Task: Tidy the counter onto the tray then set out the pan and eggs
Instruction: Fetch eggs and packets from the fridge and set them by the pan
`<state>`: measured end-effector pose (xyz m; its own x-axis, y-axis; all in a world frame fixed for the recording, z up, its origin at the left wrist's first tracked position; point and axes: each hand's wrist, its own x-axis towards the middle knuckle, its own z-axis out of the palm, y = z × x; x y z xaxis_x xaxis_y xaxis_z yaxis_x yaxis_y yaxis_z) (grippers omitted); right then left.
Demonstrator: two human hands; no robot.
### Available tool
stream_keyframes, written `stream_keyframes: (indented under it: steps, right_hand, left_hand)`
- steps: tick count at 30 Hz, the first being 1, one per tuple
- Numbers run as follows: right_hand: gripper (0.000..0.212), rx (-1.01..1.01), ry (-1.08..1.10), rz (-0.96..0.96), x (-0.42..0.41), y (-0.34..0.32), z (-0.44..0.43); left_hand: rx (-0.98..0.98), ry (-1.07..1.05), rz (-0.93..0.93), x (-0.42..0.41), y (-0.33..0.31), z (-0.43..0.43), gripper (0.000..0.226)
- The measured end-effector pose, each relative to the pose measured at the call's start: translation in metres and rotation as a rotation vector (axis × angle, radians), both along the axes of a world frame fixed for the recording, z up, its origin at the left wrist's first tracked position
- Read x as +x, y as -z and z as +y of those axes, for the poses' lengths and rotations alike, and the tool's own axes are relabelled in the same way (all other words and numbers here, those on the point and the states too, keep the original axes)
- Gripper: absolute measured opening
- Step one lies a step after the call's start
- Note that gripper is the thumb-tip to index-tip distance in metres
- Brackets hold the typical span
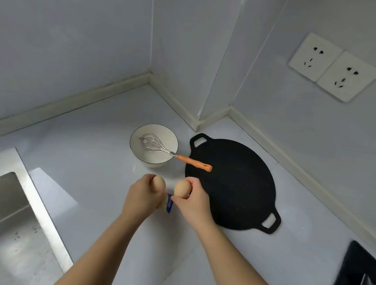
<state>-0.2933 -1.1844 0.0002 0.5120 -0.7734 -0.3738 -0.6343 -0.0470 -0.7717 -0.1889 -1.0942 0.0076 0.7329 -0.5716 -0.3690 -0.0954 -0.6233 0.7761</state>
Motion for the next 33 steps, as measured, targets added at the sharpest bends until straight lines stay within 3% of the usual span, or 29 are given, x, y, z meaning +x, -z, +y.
stream_keyframes:
  steps: [7,17,20,26,33]
  right_hand:
    - [0.045,-0.182,-0.121,0.157,0.032,0.018,-0.015]
    - [0.045,-0.228,-0.191,0.249,0.044,0.026,-0.029]
    - [0.046,-0.235,-0.198,0.239,0.044,0.027,-0.031]
    - [0.066,-0.201,-0.167,0.182,0.032,0.023,-0.032]
    - [0.063,-0.175,-0.085,0.117,-0.027,0.008,-0.020]
  left_hand:
    - [0.091,0.105,-0.078,0.019,0.026,-0.027,0.018]
    - [0.073,0.079,-0.127,0.023,0.038,-0.040,0.014]
    - [0.070,0.049,-0.125,0.019,0.038,-0.040,0.013]
    - [0.074,0.046,-0.145,0.018,0.036,-0.039,0.024]
    - [0.033,0.009,-0.177,-0.008,0.017,-0.018,0.042]
